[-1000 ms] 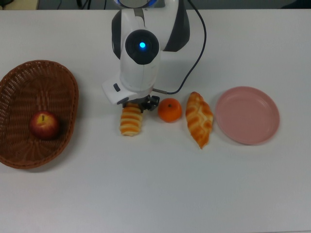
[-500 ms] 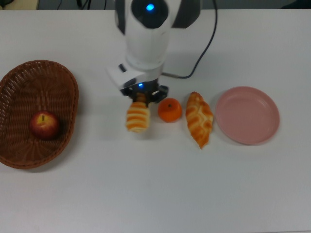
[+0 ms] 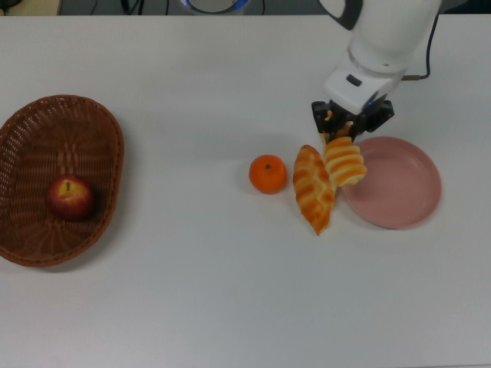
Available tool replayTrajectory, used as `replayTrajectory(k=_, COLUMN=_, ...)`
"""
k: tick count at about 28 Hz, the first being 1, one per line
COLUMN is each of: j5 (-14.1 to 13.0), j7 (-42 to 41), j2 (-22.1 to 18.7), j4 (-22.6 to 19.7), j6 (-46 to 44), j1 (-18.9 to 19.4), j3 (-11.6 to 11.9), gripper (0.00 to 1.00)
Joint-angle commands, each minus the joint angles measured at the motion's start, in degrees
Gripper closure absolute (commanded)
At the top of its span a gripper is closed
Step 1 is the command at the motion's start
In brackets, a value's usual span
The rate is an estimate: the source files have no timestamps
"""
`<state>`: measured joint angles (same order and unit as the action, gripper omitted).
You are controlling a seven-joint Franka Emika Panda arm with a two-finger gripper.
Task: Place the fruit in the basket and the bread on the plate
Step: 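Carry the striped roll onto the pink plate and release, then move the gripper to the orange and grasp it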
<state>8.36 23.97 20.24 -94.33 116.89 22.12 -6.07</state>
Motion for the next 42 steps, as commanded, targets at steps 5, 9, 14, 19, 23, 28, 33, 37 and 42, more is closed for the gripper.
replayTrajectory(k=5, j5=4.6, j7=-0.1, j2=6.1, j4=1.4, j6=6.7, j1=4.5, j3=0.7, gripper=0.54)
replayTrajectory(k=9, j5=5.2, j7=-0.2, j2=6.4, j4=1.4, j6=8.4, j1=4.7, j3=0.6, gripper=0.25)
replayTrajectory(k=14, j5=4.6, j7=-0.2, j2=6.4, j4=1.7, j6=8.2, j1=4.8, j3=0.7, gripper=0.00)
replayTrajectory(k=19, j5=4.2, j7=-0.2, j2=6.3, j4=2.5, j6=8.1, j1=4.7, j3=0.7, gripper=0.00)
replayTrajectory(k=23, j5=3.2, j7=0.1, j2=5.3, j4=3.0, j6=7.3, j1=4.3, j3=0.9, gripper=0.00)
replayTrajectory(k=28, j5=0.9, j7=-0.3, j2=2.7, j4=3.0, j6=2.2, j1=2.1, j3=1.4, gripper=0.00)
replayTrajectory(k=33, j5=1.1, j7=-3.0, j2=1.1, j4=3.0, j6=-2.0, j1=-1.5, j3=1.5, gripper=0.00)
replayTrajectory(k=37, j5=1.7, j7=-3.7, j2=0.7, j4=2.6, j6=-3.2, j1=-4.1, j3=1.9, gripper=0.00)
replayTrajectory(k=42, j5=1.7, j7=-4.5, j2=1.3, j4=1.2, j6=-2.6, j1=-6.9, j3=1.9, gripper=0.00)
